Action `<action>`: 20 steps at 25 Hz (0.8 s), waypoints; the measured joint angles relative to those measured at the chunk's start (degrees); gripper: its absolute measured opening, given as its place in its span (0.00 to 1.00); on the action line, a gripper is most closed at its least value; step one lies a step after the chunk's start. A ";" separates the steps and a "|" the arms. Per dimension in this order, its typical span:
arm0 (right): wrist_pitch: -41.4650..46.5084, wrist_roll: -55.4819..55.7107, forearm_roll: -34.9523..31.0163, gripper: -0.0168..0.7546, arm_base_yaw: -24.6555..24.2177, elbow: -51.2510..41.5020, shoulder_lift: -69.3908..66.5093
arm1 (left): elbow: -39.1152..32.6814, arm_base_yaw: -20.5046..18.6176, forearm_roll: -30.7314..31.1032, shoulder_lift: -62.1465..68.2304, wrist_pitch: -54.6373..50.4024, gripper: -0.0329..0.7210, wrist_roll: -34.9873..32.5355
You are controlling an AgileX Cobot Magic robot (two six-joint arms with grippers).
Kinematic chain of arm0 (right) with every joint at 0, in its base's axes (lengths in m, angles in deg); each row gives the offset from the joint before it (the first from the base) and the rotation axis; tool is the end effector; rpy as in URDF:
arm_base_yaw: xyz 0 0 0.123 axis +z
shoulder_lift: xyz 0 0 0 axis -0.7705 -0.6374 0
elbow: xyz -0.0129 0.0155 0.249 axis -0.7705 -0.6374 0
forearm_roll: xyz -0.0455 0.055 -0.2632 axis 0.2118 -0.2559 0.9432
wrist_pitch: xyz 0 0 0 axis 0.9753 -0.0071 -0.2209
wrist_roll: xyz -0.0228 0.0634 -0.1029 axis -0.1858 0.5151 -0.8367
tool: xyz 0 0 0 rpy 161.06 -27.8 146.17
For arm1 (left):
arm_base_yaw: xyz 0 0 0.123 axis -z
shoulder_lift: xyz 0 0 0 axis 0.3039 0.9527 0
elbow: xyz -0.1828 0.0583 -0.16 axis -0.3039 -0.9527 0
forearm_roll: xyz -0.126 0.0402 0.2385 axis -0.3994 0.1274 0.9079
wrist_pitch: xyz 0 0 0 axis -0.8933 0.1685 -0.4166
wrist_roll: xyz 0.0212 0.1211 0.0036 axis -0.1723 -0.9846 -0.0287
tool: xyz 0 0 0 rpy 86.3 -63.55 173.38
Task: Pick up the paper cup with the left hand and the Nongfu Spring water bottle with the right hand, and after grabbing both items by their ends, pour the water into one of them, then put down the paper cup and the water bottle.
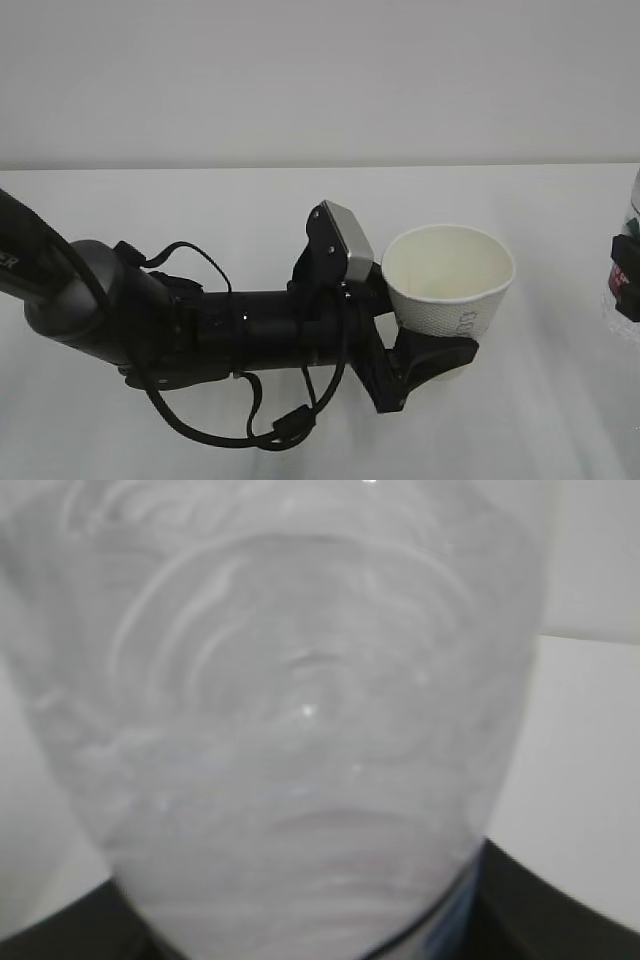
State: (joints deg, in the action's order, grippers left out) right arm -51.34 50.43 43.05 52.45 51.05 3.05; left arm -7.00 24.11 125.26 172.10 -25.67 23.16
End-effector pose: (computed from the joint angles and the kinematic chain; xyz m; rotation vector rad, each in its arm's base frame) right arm 0.2532 0.0107 0.1160 -0.1459 1.9171 -0.0341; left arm 0.2531 -0.3208 0.0497 1.0702 1.5435 -1.0644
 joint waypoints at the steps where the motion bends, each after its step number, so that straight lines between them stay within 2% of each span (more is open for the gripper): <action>1: 0.00 0.00 0.39 0.55 0.00 0.00 0.00 | 0.00 0.15 0.00 0.00 -0.42 0.77 0.60; 10: 0.00 -0.02 2.75 0.55 0.00 0.00 0.00 | 0.00 0.41 0.10 0.00 -1.22 0.77 5.50; 20: 0.00 -4.26 3.14 0.55 0.00 0.00 0.00 | 0.00 0.41 2.09 0.00 -2.88 0.77 6.34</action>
State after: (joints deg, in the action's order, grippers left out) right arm -51.34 46.17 46.19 52.45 51.05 3.05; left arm -7.00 24.52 127.35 172.10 -28.54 29.51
